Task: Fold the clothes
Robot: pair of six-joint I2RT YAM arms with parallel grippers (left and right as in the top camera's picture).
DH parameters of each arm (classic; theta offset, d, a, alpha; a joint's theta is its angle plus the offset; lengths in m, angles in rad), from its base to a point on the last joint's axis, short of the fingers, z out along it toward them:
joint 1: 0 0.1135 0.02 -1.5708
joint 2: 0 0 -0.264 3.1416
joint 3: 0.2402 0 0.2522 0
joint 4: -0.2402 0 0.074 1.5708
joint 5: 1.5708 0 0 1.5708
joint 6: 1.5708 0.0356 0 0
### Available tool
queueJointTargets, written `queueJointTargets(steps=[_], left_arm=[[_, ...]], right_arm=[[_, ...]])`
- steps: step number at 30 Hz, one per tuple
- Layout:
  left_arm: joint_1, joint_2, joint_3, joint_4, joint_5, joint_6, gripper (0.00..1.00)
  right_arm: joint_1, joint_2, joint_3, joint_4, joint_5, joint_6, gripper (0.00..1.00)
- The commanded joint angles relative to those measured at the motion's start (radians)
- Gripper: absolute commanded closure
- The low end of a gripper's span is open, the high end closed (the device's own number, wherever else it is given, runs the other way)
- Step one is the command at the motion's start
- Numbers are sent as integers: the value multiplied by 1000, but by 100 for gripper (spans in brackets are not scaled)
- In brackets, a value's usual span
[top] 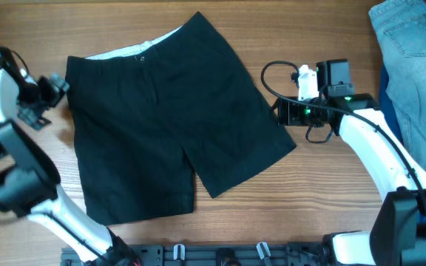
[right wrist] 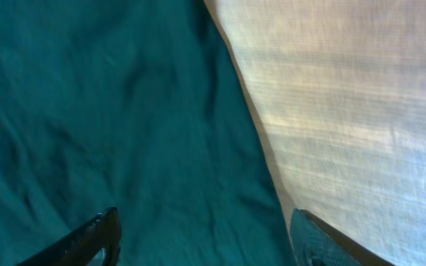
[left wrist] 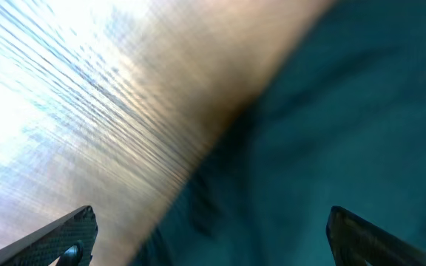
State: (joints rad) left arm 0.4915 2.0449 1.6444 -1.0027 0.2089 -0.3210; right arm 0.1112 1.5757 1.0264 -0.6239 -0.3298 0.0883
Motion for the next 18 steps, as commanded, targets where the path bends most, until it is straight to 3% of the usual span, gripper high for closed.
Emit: queueJointTargets(steps=[1, 5, 11, 18], left_arm=[[-80, -263, 12, 3, 35, 39, 0], [-246, -382, 12, 14, 1, 137, 0], [-420, -375, 11, 5, -88, 192, 0], [-533, -375, 9, -12, -140, 214, 0]], right_arm=[[32, 62, 12, -35, 67, -9, 34], [86, 109, 12, -74, 138, 5, 35], [148, 159, 12, -69, 339, 102, 30], [161, 232, 12, -18, 383, 117, 27]])
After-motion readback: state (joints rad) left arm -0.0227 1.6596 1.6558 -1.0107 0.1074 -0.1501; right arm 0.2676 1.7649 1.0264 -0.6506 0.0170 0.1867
